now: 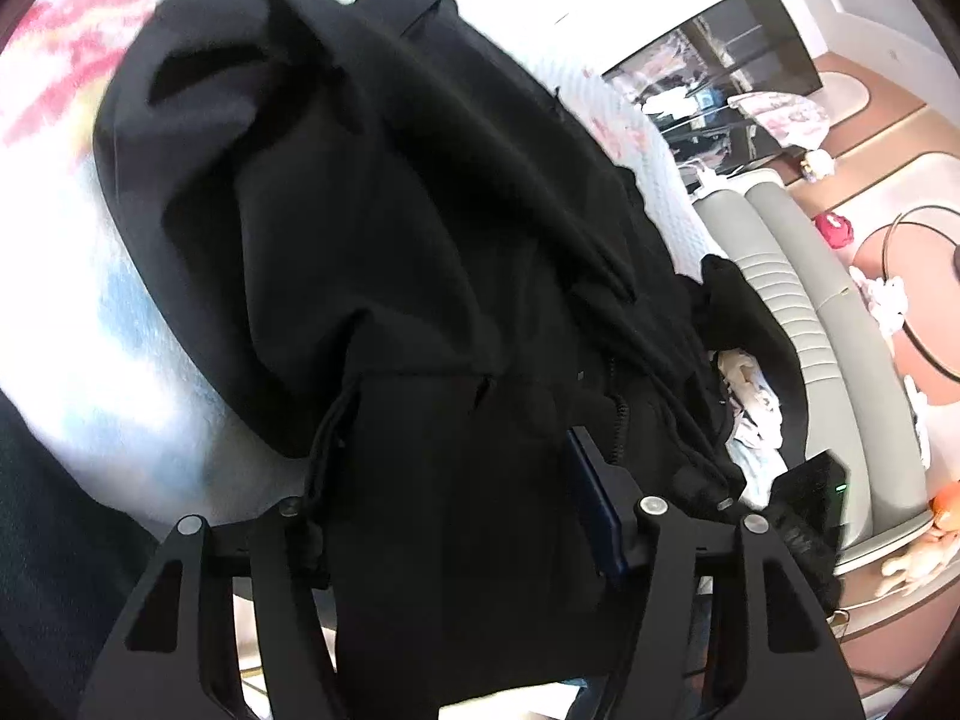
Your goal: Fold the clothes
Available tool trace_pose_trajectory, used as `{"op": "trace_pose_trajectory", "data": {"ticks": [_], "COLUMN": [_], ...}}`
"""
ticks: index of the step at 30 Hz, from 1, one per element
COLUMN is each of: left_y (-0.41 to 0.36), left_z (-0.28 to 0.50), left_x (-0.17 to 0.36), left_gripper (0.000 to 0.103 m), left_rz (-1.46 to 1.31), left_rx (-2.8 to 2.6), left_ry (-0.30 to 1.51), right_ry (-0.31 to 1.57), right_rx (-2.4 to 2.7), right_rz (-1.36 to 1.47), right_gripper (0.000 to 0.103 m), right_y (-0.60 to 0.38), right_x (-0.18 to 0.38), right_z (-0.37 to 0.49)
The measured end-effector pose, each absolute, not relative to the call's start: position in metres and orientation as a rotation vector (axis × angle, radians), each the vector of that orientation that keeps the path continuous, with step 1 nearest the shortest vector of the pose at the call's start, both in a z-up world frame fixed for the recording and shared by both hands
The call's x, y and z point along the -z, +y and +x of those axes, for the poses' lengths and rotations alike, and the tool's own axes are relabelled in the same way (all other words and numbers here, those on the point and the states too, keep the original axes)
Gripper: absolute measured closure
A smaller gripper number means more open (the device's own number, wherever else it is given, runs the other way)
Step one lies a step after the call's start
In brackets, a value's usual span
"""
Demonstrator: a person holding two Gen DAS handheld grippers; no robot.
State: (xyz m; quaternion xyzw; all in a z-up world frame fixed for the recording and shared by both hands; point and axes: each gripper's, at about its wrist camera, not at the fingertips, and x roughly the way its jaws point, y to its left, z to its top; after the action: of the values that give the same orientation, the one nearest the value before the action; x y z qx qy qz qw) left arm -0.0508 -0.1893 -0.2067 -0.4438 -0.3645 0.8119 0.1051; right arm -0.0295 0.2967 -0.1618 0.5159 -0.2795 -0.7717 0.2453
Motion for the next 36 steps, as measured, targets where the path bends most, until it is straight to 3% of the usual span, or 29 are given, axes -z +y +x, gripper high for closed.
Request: {"op": "trace_pose_trajectory", "data": {"ticks": [7, 10, 14, 18, 21, 24, 28, 33, 36], "left_y": [-0.194, -0.186, -0.17, -0.178, -0.181, -0.179, -0.169, -0.165, -0.164], "left_z": [-0.063, -0.063, -0.053, -0.064, -0.079, -0.083, -0.079, -0.074, -0.085], "left_x": [0.222, 0.215, 0.177, 0.177, 0.2, 0.201, 0.18, 0.153, 0.17], "left_gripper": [0.042, 0.059, 0.08, 0.08, 0.08, 0.082, 0.091, 0.092, 0.092], "left_rz": [-1.335, -1.342, -1.231, -1.236, -1.368, -1.367, -1.281, -1.154, -1.241], "left_rx": [-2.261, -2.323, -2.472, -2.391, -2.303, -2.3, -2.369, -2.413, -2.354], "left_ry": [-1.2, -1.155, -0.914, -0.913, -0.943, -0.929, -0.835, -0.766, -0.777], "right_ry": [-0.832, -0.826, -0.736, -0.597, -0.615, -0.588, -0.47, -0.57, -0.599], "right_rx": [2.061, 2.063, 2.15, 2.225, 2.18, 2.195, 2.264, 2.287, 2.248], "right_rz": [1.4, 1.395, 1.347, 1.251, 1.382, 1.383, 1.296, 1.147, 1.213], "right_gripper": [0.054, 0.055, 0.071, 0.076, 0.058, 0.064, 0.084, 0.085, 0.079], "right_y": [0.299, 0.299, 0.294, 0.286, 0.285, 0.28, 0.276, 0.287, 0.289], "right_x": [0.183, 0.182, 0.162, 0.137, 0.157, 0.166, 0.145, 0.118, 0.13], "right_z": [-0.028, -0.028, -0.022, -0.02, -0.034, -0.036, -0.027, -0.023, -0.034]}}
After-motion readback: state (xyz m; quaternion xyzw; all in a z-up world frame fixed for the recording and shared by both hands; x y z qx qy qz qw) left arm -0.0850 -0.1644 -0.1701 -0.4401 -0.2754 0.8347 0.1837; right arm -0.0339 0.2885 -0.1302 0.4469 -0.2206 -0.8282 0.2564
